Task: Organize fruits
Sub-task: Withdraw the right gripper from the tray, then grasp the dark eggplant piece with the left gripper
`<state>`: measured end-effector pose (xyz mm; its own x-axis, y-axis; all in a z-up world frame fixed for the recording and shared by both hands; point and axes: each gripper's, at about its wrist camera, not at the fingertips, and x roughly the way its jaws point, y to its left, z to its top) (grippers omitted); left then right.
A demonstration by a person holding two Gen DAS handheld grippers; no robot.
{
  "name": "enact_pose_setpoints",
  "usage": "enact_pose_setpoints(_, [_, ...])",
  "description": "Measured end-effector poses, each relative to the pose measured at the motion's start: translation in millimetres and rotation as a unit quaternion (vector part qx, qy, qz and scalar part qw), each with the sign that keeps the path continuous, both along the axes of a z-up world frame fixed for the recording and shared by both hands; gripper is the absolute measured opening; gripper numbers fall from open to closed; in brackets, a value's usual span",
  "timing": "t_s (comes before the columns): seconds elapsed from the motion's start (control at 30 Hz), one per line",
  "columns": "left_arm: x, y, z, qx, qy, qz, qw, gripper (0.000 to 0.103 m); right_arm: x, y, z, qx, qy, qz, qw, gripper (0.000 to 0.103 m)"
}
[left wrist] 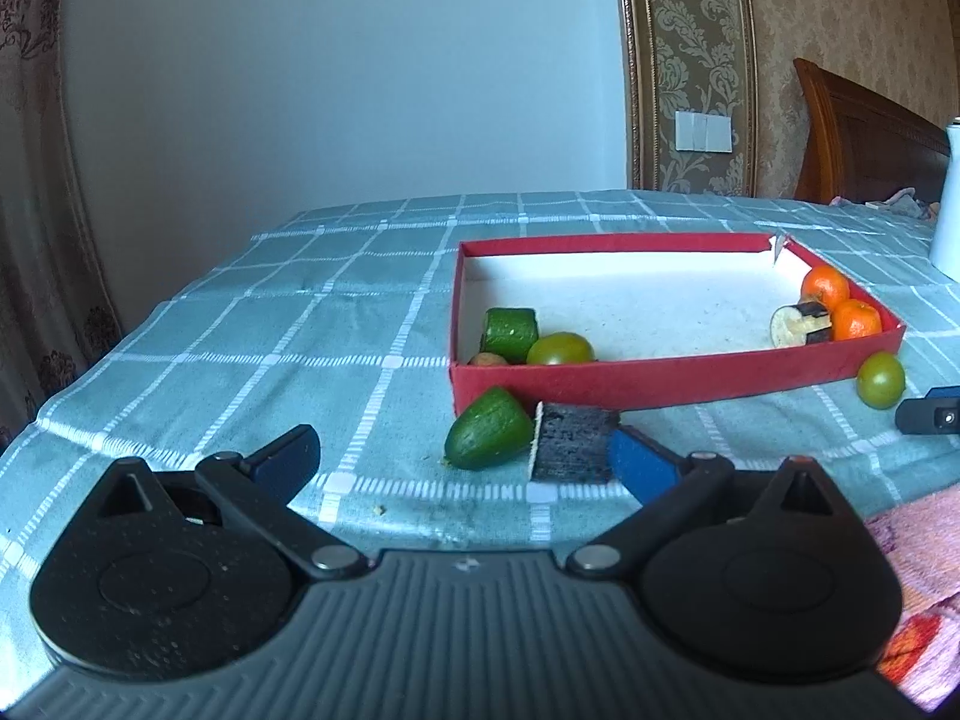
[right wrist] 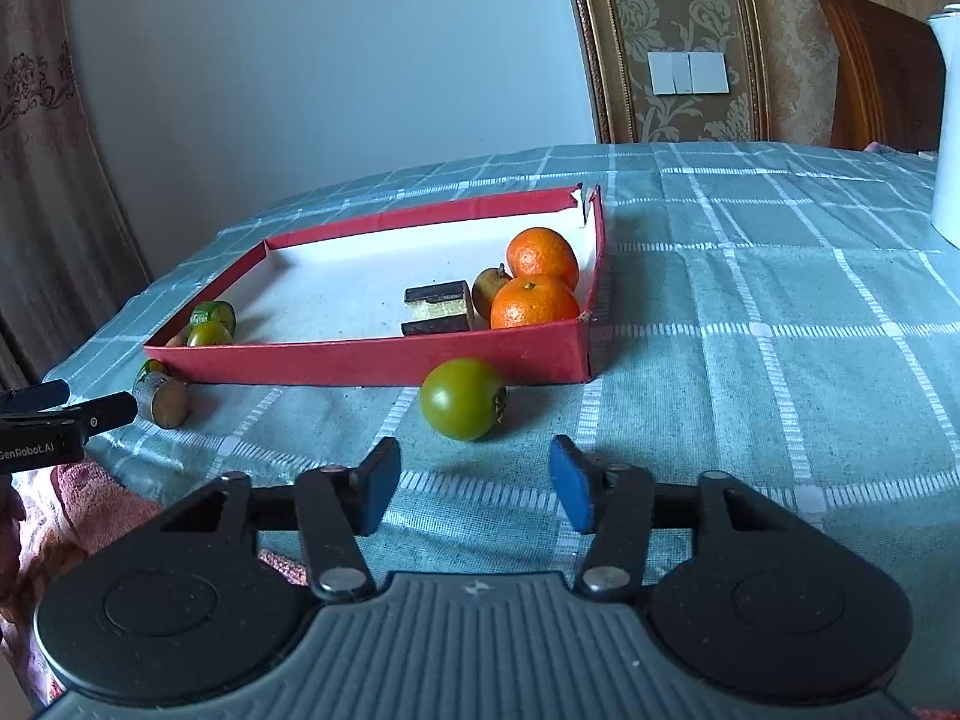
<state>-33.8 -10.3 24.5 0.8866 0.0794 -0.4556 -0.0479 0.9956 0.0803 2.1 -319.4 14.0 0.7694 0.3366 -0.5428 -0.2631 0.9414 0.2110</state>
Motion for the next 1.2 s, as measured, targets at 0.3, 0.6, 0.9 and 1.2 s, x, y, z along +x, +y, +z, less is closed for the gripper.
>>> enact_pose_setpoints(0.3, [12,-25,2,-0.010,0.002,-0.046,0.9989,0.084,0,-6,0,0.018,0.000,-0.009,1.000,0.064])
enact_pose_setpoints(0.6, [21,-22,-9,-0.026,0.019,-0.045,0.9985,0.060,1,-12,-2,0.040,0.004,-0.009,0.999,0.065])
enact_pose_setpoints(0.9, [17,-27,-12,-0.008,0.023,-0.046,0.9986,0.031,2,-17,-3,0.061,0.006,-0.008,0.998,0.067])
enact_pose_setpoints(1.2, [21,-36,-12,0.013,0.024,-0.040,0.9988,0.031,2,-16,-2,0.063,0.006,-0.005,0.998,0.069])
